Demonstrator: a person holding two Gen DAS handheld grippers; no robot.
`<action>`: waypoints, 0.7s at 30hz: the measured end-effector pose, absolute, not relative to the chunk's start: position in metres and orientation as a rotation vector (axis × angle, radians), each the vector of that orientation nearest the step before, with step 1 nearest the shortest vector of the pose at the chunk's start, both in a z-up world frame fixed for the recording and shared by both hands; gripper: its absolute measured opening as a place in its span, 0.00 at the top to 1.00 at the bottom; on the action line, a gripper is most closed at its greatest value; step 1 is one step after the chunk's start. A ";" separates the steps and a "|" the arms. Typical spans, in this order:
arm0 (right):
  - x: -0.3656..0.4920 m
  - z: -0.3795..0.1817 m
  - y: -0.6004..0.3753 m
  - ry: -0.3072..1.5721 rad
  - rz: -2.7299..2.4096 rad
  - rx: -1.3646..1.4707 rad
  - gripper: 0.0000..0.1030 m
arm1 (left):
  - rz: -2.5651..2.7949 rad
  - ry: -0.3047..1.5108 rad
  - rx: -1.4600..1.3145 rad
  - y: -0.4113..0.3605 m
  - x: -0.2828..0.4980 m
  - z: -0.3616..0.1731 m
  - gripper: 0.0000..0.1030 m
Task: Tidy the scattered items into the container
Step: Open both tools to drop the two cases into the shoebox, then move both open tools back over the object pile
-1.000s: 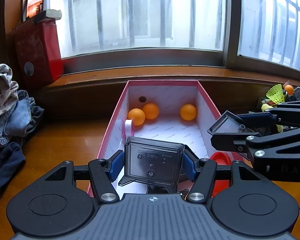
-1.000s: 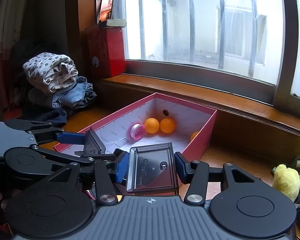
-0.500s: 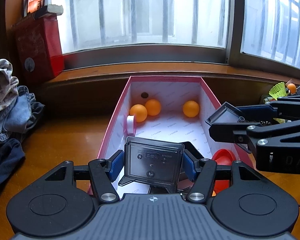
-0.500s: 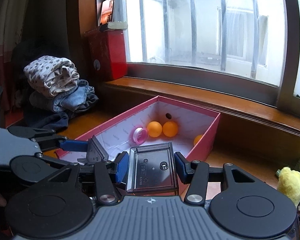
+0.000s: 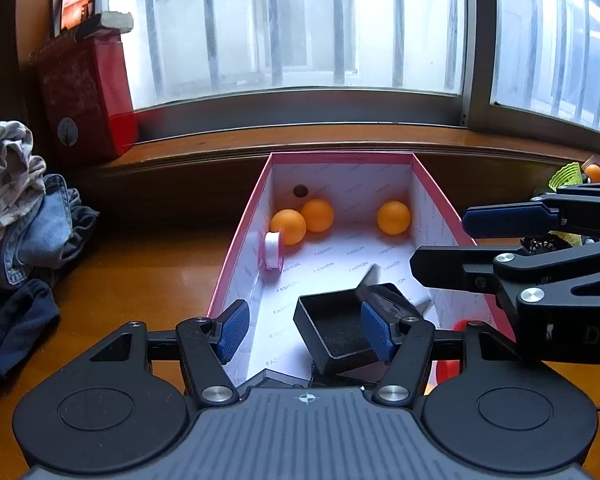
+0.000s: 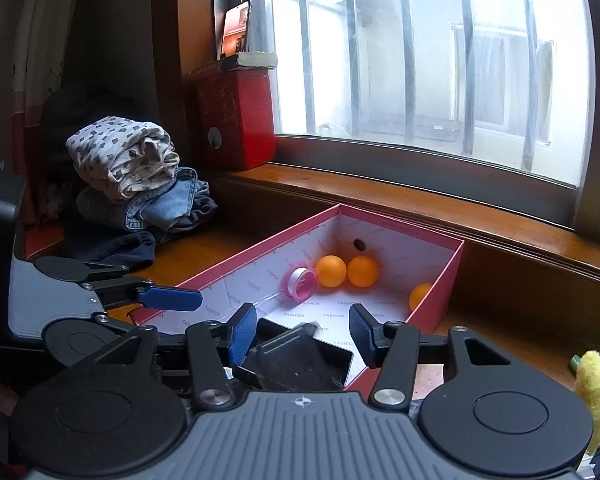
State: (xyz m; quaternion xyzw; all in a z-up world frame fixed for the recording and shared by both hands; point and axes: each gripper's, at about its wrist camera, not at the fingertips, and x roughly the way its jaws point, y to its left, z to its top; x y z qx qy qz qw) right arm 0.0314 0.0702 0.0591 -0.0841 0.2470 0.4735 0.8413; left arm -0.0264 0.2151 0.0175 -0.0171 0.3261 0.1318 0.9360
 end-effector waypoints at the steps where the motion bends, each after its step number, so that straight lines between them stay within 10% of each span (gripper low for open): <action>1: 0.031 0.059 0.070 0.522 0.998 -0.176 0.46 | 0.269 0.666 -0.036 0.215 -0.026 0.018 0.38; 21: 0.020 0.057 0.015 0.488 0.827 -0.081 0.32 | 0.190 0.632 0.036 0.190 -0.020 0.036 0.26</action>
